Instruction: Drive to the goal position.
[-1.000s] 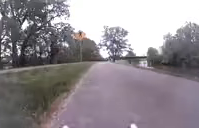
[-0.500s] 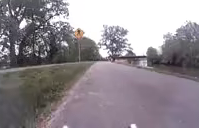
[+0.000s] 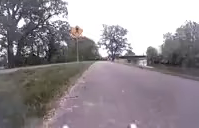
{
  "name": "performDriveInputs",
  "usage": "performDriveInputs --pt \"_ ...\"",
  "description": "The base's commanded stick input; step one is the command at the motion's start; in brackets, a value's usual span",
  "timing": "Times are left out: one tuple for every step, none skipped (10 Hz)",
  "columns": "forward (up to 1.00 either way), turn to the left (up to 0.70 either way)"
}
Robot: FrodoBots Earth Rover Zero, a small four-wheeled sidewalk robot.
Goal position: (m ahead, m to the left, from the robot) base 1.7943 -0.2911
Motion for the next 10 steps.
performDriveInputs --pt "1.00 0.00" --pt "1.00 0.00" --pt "1.00 0.00" --pt "1.00 0.00" --pt "1.00 0.00" --pt "1.00 0.00" --pt "1.00 0.00" --pt "1.00 0.00" --pt "1.00 0.00" --pt "1.00 0.00"
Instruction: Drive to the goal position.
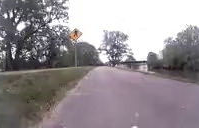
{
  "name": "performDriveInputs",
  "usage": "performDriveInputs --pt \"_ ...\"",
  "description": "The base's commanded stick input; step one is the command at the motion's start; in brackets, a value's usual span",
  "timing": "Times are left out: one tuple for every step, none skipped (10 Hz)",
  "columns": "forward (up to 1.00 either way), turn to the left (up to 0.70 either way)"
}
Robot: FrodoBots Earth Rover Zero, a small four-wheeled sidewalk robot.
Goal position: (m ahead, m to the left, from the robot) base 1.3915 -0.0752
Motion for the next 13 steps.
performDriveInputs --pt "1.00 0.00" --pt "1.00 0.00" --pt "1.00 0.00" --pt "1.00 0.00" --pt "1.00 0.00" --pt "1.00 0.00" --pt "1.00 0.00" --pt "1.00 0.00" --pt "1.00 0.00" --pt "1.00 0.00" --pt "1.00 0.00" --pt "1.00 0.00" --pt "1.00 0.00"
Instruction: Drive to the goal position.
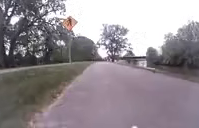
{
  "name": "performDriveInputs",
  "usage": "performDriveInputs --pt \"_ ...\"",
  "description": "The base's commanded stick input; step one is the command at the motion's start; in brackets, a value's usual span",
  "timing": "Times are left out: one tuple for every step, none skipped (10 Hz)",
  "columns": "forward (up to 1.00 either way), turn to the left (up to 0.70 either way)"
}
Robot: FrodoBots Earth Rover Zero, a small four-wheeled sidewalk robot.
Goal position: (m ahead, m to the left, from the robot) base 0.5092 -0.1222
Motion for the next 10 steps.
performDriveInputs --pt "1.00 0.00" --pt "1.00 0.00" --pt "1.00 0.00" --pt "1.00 0.00" --pt "1.00 0.00" --pt "1.00 0.00" --pt "1.00 0.00" --pt "1.00 0.00" --pt "1.00 0.00" --pt "1.00 0.00"
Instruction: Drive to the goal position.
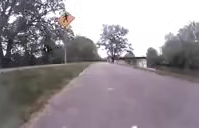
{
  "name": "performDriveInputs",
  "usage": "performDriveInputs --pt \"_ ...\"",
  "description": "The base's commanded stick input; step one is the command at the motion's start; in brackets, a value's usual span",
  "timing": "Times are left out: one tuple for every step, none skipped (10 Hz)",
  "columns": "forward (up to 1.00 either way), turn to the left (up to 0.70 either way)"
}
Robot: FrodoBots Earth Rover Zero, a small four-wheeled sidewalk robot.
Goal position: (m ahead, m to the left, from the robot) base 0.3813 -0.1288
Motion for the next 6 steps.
performDriveInputs --pt "1.00 0.00" --pt "1.00 0.00" --pt "1.00 0.00" --pt "1.00 0.00" --pt "1.00 0.00" --pt "1.00 0.00"
